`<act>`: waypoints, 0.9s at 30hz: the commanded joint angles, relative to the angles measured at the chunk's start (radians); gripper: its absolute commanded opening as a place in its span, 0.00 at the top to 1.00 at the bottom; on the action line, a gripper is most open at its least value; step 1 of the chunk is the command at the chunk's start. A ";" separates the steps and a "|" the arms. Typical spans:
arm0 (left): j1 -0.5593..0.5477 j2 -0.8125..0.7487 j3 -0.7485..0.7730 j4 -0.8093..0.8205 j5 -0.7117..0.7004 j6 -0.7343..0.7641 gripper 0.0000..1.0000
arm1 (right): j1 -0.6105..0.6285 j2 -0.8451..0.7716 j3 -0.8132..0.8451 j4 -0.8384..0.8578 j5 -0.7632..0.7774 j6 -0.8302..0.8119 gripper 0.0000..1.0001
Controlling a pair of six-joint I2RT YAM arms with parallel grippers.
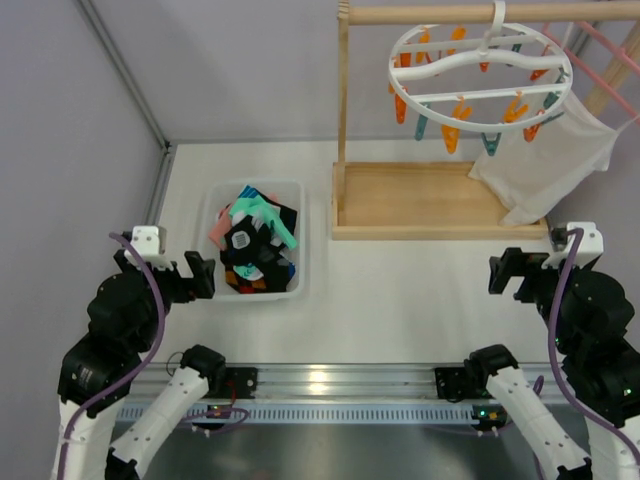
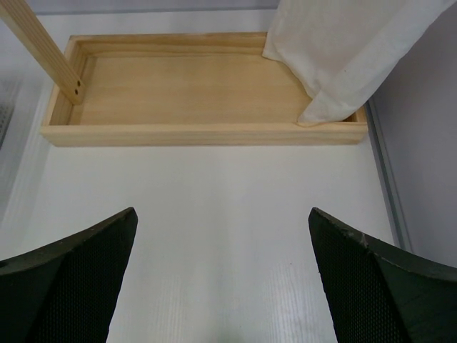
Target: Remove the socks clipped to the hanger
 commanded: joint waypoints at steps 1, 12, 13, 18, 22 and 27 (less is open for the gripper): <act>0.003 -0.018 0.015 -0.024 0.010 -0.009 0.02 | -0.007 -0.006 0.038 -0.012 0.009 -0.005 0.01; 0.003 -0.032 0.008 -0.021 -0.012 -0.018 0.02 | -0.007 -0.003 0.019 0.018 0.009 0.000 0.01; 0.003 -0.030 0.005 -0.019 -0.009 -0.018 0.02 | -0.007 -0.001 0.019 0.018 0.006 0.000 0.00; 0.003 -0.029 -0.003 -0.019 0.002 -0.028 0.02 | -0.008 -0.004 0.011 0.027 0.009 -0.005 0.01; 0.003 -0.029 -0.005 -0.019 0.001 -0.031 0.02 | -0.007 -0.006 0.003 0.035 0.008 -0.005 0.01; 0.003 -0.026 -0.006 -0.018 -0.009 -0.032 0.02 | -0.008 -0.003 -0.001 0.037 0.009 -0.004 0.00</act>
